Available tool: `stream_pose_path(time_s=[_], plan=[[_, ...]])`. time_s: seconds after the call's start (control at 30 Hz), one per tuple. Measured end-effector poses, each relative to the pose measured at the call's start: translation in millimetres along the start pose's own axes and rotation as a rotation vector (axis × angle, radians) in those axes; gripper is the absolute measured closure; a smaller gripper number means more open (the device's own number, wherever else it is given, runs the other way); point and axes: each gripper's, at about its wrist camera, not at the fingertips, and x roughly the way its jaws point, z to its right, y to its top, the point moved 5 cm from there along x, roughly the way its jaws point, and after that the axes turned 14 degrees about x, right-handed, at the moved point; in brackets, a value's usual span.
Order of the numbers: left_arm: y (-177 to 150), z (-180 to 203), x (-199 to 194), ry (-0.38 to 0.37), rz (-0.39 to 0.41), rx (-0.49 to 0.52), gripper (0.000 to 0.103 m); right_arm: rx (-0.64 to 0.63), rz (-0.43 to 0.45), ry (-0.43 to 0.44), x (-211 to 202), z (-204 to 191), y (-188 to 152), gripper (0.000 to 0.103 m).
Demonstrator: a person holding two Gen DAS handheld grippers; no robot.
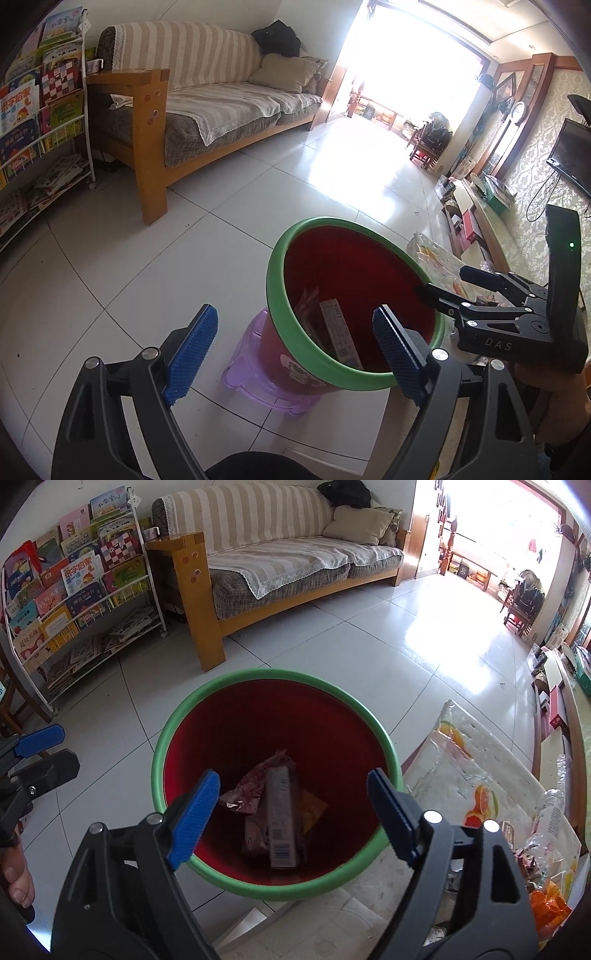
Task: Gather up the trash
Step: 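Move both open tools back over the table toward the remaining trash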
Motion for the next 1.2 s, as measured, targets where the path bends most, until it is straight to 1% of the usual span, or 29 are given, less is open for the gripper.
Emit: stream_pose_path(time_s=[0.13, 0.27, 0.43, 0.6, 0.77, 0.97, 1.2], plan=[[2, 14, -1, -0.016, 0.007, 0.015, 0.020, 0.015, 0.038, -0.005, -27, 12, 0, 0.005], [3, 36, 0, -0.041, 0.004, 0.042, 0.019, 0.020, 0.061, -0.030, -52, 31, -9, 0.005], [2, 68, 3, -0.072, -0.010, 0.092, 0.008, 0.036, 0.047, -0.080, -71, 59, -29, 0.005], [2, 105, 8, -0.101, -0.036, 0.160, 0.008, 0.116, 0.059, -0.106, -93, 94, -51, 0.005], [1, 147, 12, -0.138, -0.052, 0.223, 0.008, 0.172, 0.077, -0.150, -116, 131, -71, 0.005], [-3, 203, 17, -0.203, -0.073, 0.299, 0.008, 0.233, 0.108, -0.202, -149, 174, -94, 0.005], [-24, 266, 34, -0.274, -0.145, 0.409, 0.008, 0.373, 0.107, -0.245, -176, 232, -143, 0.005]])
